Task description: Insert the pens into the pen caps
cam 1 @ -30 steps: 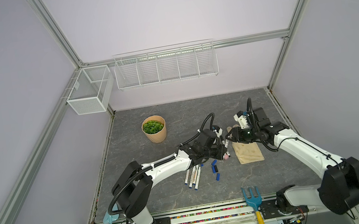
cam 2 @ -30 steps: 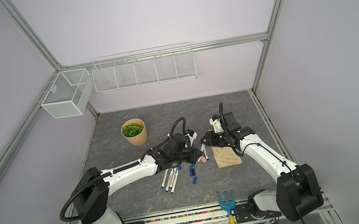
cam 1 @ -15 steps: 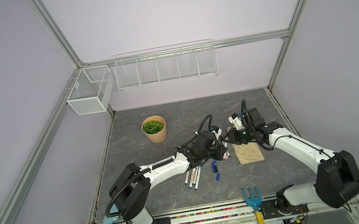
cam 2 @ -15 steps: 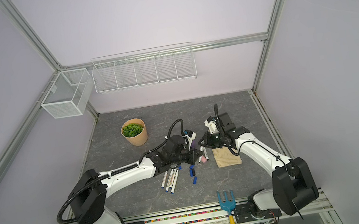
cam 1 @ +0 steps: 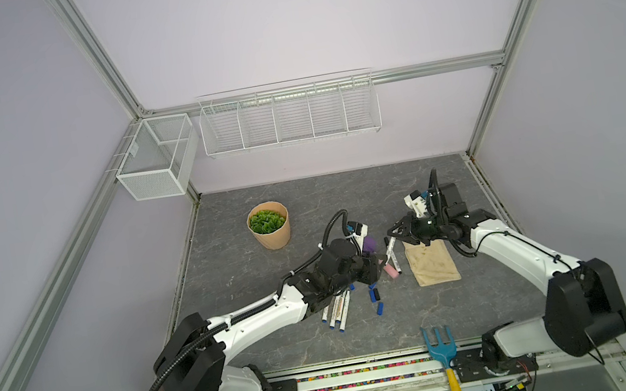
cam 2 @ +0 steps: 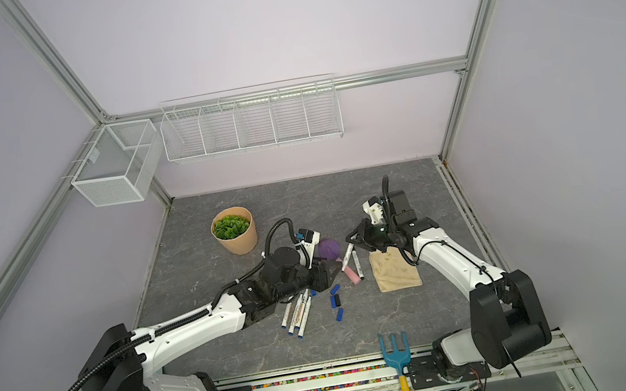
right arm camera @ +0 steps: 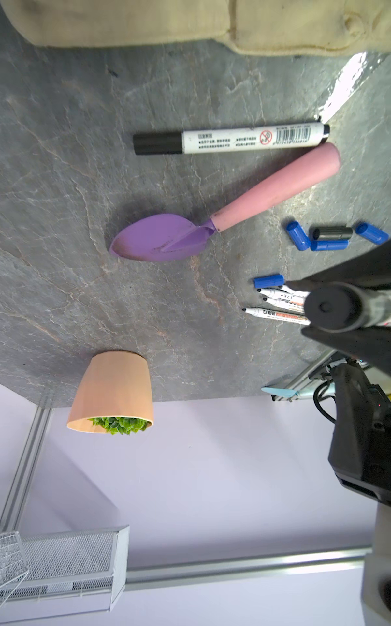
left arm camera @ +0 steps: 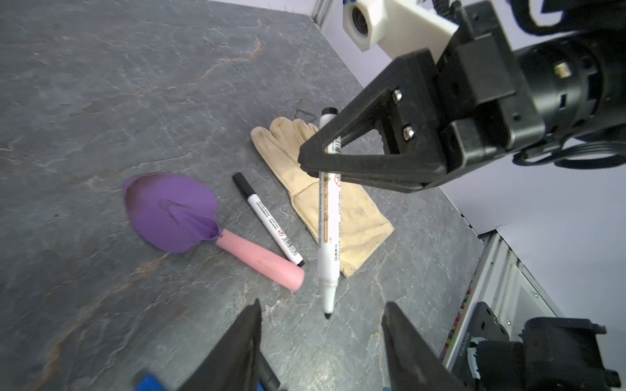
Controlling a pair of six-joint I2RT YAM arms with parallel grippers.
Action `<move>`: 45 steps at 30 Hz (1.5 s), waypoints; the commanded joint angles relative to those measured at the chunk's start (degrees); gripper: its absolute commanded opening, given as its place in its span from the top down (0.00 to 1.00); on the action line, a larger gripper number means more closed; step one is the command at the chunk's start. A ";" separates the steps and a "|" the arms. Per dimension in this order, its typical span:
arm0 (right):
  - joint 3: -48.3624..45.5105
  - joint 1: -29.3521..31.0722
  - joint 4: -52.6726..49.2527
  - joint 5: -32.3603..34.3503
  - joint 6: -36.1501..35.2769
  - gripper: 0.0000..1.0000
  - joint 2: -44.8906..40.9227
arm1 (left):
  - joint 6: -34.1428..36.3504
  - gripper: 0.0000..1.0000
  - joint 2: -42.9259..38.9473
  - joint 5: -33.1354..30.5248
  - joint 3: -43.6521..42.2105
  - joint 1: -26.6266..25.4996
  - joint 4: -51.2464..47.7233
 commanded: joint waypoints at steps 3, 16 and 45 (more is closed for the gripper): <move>0.99 -0.78 -0.87 -6.10 6.10 0.90 -0.30 | 9.04 0.40 -7.10 -7.18 -4.67 -1.06 1.62; 1.02 -0.85 10.59 -19.22 19.00 0.88 -0.29 | 7.71 0.40 -11.36 -10.52 -12.40 -1.76 10.12; -15.39 11.55 100.44 -19.46 84.96 0.93 20.60 | 18.55 0.44 -6.87 -18.98 -13.47 -3.96 25.20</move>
